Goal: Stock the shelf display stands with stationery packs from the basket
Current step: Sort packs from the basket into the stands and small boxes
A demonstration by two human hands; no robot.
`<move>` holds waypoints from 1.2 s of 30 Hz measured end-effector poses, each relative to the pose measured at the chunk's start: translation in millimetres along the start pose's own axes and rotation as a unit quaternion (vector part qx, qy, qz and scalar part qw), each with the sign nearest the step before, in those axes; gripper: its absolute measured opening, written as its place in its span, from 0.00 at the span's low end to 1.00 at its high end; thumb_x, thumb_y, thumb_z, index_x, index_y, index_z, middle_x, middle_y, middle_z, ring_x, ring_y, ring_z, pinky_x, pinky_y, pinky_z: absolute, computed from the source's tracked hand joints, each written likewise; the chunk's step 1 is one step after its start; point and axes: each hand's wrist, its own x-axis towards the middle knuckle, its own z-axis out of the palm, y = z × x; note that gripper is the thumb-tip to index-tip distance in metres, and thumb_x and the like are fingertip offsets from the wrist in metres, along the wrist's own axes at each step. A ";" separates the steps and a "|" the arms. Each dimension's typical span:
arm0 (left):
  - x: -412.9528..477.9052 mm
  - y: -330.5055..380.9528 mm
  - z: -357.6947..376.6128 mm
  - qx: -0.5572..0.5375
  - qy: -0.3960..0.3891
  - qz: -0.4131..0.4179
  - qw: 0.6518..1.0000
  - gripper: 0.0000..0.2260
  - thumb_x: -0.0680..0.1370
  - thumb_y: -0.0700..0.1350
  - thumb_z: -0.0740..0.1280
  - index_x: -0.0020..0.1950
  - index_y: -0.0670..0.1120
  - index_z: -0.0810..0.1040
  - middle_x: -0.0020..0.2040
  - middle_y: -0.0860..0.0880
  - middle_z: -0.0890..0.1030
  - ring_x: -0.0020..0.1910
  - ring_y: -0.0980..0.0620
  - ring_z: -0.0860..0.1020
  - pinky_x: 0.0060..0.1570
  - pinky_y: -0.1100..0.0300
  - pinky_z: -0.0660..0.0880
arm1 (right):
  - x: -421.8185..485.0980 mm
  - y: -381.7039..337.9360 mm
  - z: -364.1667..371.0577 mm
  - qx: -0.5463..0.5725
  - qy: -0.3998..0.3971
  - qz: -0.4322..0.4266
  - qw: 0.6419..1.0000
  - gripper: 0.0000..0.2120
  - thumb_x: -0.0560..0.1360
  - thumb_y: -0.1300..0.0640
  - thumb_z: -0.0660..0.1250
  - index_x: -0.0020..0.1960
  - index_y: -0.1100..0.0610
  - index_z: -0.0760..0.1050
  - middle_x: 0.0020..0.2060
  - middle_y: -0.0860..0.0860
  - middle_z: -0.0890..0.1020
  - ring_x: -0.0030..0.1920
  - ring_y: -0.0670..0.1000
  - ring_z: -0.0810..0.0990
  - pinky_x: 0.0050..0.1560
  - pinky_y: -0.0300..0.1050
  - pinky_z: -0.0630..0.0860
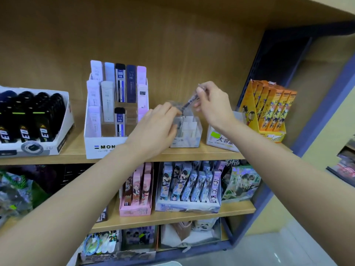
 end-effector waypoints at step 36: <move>-54.0 9.1 0.3 0.122 0.084 0.103 0.984 0.13 0.72 0.38 0.58 0.53 0.38 0.76 0.48 0.41 0.76 0.45 0.41 0.73 0.43 0.54 0.61 | -56.9 11.6 -22.0 -0.234 -0.024 -0.168 0.957 0.11 0.82 0.57 0.55 0.58 0.59 0.72 0.50 0.50 0.73 0.51 0.50 0.70 0.49 0.45 0.69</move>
